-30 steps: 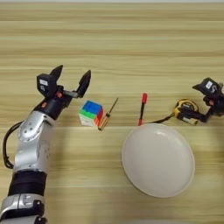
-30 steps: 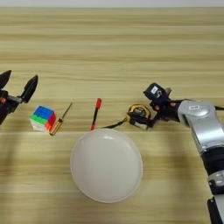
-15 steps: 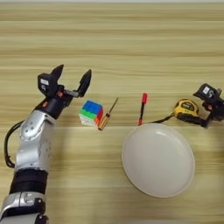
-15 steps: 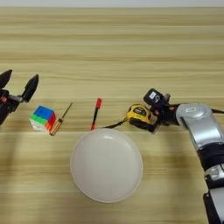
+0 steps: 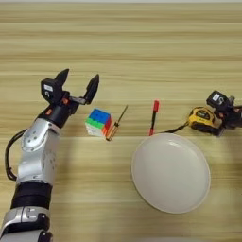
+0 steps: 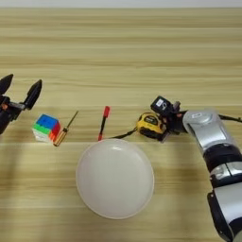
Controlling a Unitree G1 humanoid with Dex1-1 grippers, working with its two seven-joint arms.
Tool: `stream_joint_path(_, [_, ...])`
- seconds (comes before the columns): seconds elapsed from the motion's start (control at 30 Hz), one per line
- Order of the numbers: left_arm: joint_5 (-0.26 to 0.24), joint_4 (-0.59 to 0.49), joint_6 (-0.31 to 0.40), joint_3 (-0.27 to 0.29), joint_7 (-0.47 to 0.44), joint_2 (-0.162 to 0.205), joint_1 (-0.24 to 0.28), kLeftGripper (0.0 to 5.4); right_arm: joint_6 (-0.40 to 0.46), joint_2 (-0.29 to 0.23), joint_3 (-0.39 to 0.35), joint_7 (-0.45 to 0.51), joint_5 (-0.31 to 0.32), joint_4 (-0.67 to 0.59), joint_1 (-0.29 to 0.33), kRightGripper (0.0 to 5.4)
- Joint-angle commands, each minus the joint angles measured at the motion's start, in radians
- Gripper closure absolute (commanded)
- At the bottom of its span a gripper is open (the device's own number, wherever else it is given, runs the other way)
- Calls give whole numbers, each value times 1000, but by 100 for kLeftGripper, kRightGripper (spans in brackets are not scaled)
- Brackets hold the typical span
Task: Move the objects on the table
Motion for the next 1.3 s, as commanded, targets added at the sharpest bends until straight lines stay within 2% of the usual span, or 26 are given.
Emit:
stream_joint_path(0.03, [7, 2, -12, -5, -1, -4, -3, 4, -13, 6, 7, 9, -18, 38, -24, 0])
stream_joint_path(0.77, [11, -3, -18, -9, 2, -7, 0, 4, -50, 63, 34, -24, -98, 254, -106, 0])
stream_joint_path(1.1, [12, -4, -20, -10, 3, -7, 0, 0, -67, 75, 25, -34, -106, 310, -128, 107])
stream_joint_path(1.3, [11, -5, -21, -12, 4, -7, 1, 0, -76, 79, 26, -36, -115, 326, -132, 109])
